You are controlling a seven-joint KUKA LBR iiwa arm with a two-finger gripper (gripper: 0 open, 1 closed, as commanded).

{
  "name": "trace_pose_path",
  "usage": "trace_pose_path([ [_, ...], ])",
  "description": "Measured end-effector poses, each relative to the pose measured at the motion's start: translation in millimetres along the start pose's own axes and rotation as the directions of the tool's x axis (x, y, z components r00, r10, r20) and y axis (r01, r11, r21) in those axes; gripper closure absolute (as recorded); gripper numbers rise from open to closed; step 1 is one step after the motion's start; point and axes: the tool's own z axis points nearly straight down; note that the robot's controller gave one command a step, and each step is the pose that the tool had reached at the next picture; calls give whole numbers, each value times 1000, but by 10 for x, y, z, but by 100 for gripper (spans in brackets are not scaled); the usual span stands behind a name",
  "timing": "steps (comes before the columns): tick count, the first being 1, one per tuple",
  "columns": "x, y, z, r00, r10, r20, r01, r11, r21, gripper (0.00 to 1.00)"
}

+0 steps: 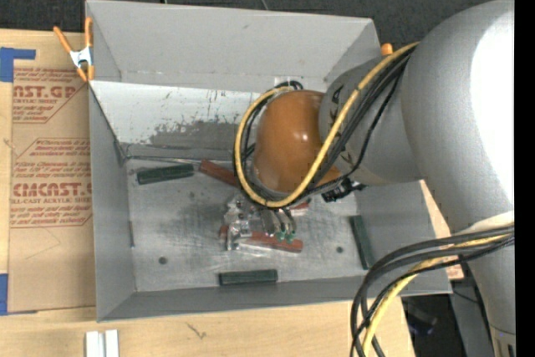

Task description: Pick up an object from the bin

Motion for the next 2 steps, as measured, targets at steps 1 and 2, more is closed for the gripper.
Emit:
trace_pose_path([
  [1, -1, -1, 0, 1000, 0, 1, 0, 1000, 0, 100],
  [2, 149, -37, -1392, 1000, -24, 6, 24, 1000, 2, 100],
])
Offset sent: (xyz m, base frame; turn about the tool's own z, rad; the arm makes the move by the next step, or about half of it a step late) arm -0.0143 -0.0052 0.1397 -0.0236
